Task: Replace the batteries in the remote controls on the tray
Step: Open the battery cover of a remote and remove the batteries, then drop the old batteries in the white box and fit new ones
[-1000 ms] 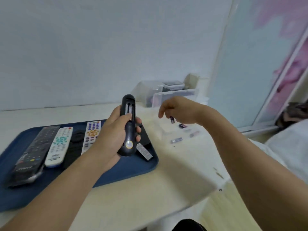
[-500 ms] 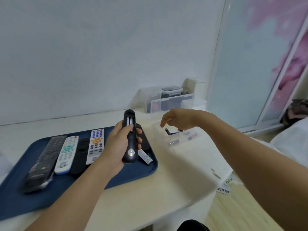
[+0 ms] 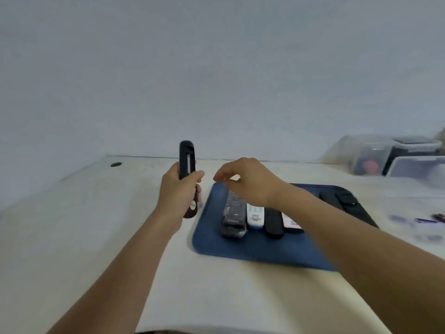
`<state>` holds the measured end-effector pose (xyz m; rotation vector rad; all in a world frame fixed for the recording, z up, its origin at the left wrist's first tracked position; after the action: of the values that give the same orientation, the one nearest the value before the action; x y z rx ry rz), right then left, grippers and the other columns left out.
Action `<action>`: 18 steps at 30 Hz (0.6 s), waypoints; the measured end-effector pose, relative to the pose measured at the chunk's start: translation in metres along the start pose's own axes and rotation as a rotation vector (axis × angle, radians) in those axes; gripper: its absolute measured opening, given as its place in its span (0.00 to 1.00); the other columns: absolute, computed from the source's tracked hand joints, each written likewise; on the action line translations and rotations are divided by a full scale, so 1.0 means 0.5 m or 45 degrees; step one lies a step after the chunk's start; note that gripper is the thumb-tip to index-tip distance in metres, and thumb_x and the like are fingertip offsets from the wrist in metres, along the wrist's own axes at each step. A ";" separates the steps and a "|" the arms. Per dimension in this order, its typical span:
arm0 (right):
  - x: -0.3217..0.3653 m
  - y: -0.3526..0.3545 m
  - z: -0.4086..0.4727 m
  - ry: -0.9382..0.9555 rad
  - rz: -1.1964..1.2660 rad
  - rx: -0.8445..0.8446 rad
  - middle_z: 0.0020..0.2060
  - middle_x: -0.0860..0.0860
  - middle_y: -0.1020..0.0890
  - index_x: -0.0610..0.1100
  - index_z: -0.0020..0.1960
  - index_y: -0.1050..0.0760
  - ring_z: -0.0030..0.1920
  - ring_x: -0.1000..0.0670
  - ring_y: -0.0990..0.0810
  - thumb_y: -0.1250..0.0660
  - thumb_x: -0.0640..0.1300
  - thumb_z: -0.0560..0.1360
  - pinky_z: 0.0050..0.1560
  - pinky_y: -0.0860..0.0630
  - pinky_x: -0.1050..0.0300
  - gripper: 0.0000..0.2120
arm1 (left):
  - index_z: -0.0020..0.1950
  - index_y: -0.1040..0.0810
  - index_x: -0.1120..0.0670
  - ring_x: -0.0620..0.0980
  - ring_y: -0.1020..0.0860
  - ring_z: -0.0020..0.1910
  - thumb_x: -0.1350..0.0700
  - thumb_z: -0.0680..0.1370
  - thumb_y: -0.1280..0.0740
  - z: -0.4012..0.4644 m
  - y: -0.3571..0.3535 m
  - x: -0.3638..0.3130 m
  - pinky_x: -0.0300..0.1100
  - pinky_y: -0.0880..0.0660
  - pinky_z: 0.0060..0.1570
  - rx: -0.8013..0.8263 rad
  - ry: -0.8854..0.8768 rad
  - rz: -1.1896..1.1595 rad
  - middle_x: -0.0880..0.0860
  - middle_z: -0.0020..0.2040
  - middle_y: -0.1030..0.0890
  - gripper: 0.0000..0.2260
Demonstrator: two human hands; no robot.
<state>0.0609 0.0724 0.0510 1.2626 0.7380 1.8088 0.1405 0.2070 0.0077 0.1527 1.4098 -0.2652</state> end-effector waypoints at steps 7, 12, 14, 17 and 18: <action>0.002 -0.094 0.111 -0.042 -0.102 0.084 0.56 0.52 0.17 0.47 0.59 0.17 0.54 0.51 0.19 0.38 0.40 0.81 0.54 0.28 0.63 0.12 | 0.55 0.26 0.51 0.55 0.26 0.33 0.56 0.75 0.26 0.035 0.238 0.048 0.44 0.28 0.29 -0.427 -0.060 0.300 0.60 0.43 0.21 0.12; -0.003 -0.158 0.133 -0.066 -0.207 0.295 0.58 0.53 0.17 0.48 0.60 0.17 0.50 0.57 0.24 0.37 0.43 0.81 0.51 0.34 0.67 0.12 | 0.56 0.27 0.50 0.54 0.23 0.34 0.55 0.73 0.22 0.073 0.228 0.133 0.46 0.26 0.36 -0.272 0.277 0.042 0.56 0.40 0.20 0.17; -0.007 -0.167 0.126 -0.071 -0.185 0.279 0.57 0.53 0.16 0.48 0.60 0.16 0.53 0.54 0.21 0.36 0.39 0.80 0.52 0.31 0.67 0.14 | 0.58 0.27 0.53 0.55 0.23 0.33 0.59 0.73 0.23 0.079 0.201 0.148 0.50 0.26 0.40 -0.136 0.288 0.000 0.56 0.36 0.20 0.18; -0.017 -0.163 0.118 -0.076 -0.185 0.258 0.57 0.52 0.15 0.47 0.58 0.16 0.57 0.52 0.20 0.39 0.34 0.77 0.57 0.28 0.65 0.18 | 0.60 0.27 0.54 0.54 0.24 0.31 0.65 0.73 0.26 0.080 0.178 0.152 0.51 0.26 0.40 -0.041 0.259 0.003 0.56 0.35 0.21 0.19; -0.022 -0.159 0.115 -0.084 -0.188 0.257 0.56 0.52 0.15 0.47 0.58 0.15 0.56 0.52 0.19 0.39 0.33 0.76 0.57 0.27 0.65 0.18 | 0.59 0.27 0.52 0.54 0.24 0.31 0.66 0.73 0.26 0.077 0.174 0.145 0.49 0.25 0.39 -0.034 0.225 0.039 0.57 0.37 0.21 0.19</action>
<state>0.1389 0.1053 0.0005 1.3533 0.9698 1.5972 0.2109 0.2737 -0.0624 0.1793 1.5845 -0.2116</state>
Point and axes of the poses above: each hand's wrist, its own z-axis towards the middle knuckle, its own y-axis out of the back of the hand, x = y × z, the point moved 9 cm from there along z, towards the middle knuckle
